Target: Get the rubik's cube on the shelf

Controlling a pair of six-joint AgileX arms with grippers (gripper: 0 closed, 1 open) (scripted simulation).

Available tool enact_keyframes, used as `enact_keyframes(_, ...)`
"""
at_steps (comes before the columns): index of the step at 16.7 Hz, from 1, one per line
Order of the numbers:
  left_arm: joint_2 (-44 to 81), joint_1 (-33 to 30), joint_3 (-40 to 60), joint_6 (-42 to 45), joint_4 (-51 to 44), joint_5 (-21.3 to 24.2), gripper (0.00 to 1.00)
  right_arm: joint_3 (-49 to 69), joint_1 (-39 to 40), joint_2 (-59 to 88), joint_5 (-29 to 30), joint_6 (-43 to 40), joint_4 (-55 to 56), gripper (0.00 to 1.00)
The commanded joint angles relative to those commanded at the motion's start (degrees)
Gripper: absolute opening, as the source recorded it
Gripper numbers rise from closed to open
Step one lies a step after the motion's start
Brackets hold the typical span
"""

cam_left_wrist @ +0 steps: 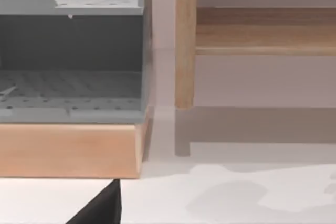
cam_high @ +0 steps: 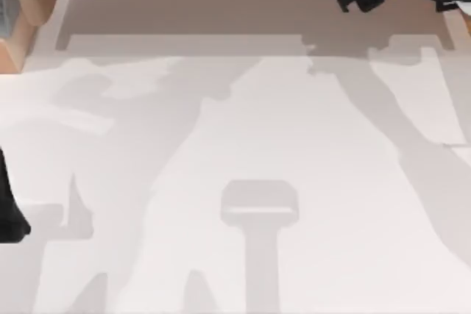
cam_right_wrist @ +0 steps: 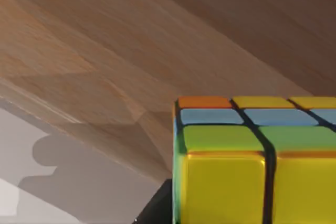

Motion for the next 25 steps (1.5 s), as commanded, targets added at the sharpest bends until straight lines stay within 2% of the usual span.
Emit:
enact_keyframes(8,0.0,0.0,0.0,0.0,0.0,0.0,1.00,-11.7,11.9,9.6,12.9,6.4,51.7,0.00)
enact_keyframes(13,0.0,0.0,0.0,0.0,0.0,0.0,1.00,-16.1,15.4,16.8,18.6,11.2,73.9,0.00)
enact_keyframes(18,0.0,0.0,0.0,0.0,0.0,0.0,1.00,-18.2,16.6,20.4,21.1,13.7,83.3,0.00)
enact_keyframes(25,0.0,0.0,0.0,0.0,0.0,0.0,1.00,-17.1,16.0,20.5,20.6,13.8,82.6,0.00)
